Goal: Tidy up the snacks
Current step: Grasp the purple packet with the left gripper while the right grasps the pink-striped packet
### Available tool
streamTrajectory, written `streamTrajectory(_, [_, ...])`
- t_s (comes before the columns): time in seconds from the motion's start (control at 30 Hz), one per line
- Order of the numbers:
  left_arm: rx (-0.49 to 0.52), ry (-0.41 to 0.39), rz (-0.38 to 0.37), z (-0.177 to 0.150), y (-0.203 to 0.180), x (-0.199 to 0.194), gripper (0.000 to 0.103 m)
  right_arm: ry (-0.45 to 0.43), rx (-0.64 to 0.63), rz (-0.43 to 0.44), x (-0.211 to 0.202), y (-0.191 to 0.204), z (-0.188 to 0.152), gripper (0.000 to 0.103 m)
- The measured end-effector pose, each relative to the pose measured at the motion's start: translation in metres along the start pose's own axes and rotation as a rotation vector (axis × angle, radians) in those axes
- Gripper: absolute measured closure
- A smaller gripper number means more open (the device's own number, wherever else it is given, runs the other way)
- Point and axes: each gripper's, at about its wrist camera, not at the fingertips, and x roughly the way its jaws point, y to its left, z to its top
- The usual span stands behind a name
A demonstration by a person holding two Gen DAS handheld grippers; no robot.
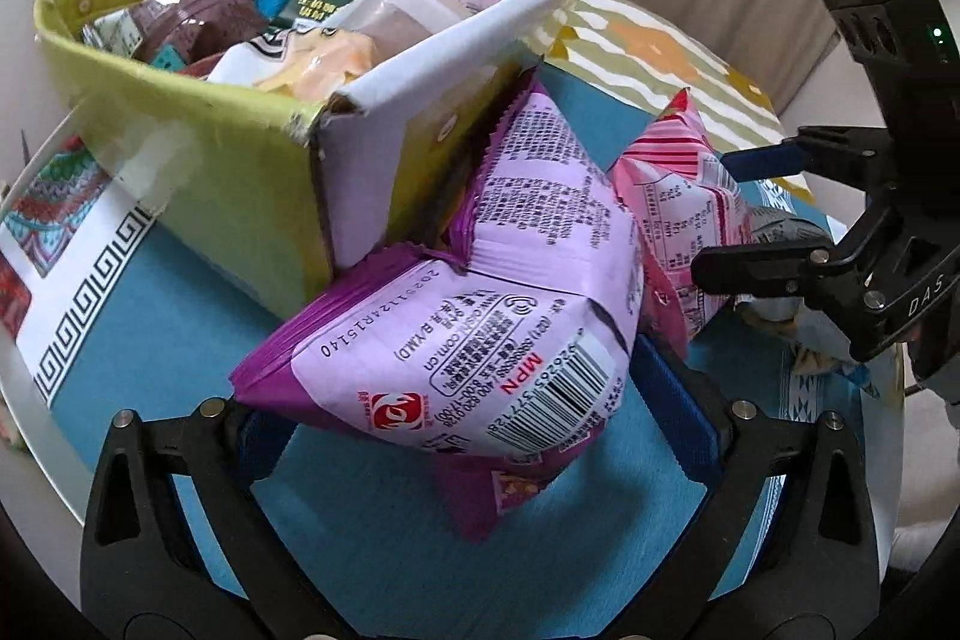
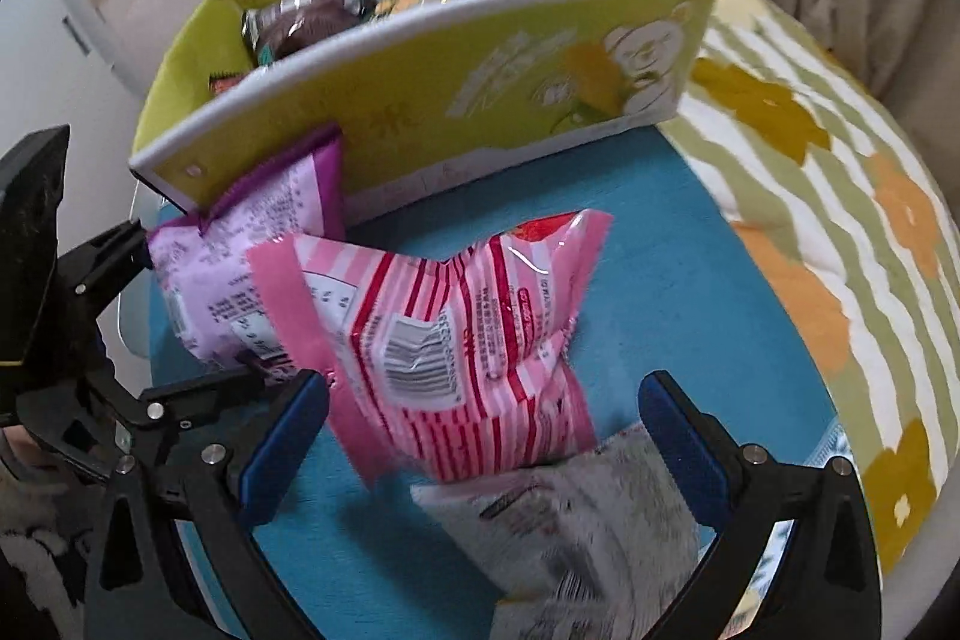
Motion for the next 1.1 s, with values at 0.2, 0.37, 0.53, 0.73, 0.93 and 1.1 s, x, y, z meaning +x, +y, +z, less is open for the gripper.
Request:
streamTrajectory(0.2, [-0.042,0.042,-0.063,-0.006,0.009,0.008,0.032,0.029,-0.049,0.052,0.018,0.001,0.006,0.000])
streamTrajectory(0.37, [-0.029,0.039,-0.070,-0.007,0.007,0.008,0.041,0.031,-0.037,0.085,0.025,0.000,0.009,0.000])
streamTrajectory(0.53, [-0.005,0.045,-0.069,-0.013,0.013,0.001,0.044,0.030,-0.025,0.096,0.026,-0.001,0.011,0.000])
streamTrajectory(0.73, [0.027,0.054,-0.066,-0.012,0.017,-0.007,0.046,0.034,0.004,0.123,0.027,0.005,0.007,0.024])
streamTrajectory(0.93, [0.081,0.051,-0.088,-0.010,0.015,-0.027,0.047,0.009,0.040,0.099,0.011,0.014,-0.002,0.031])
streamTrajectory(1.1, [0.153,0.046,-0.122,0.001,0.010,-0.050,0.047,-0.071,0.141,0.105,-0.024,0.013,-0.010,0.032])
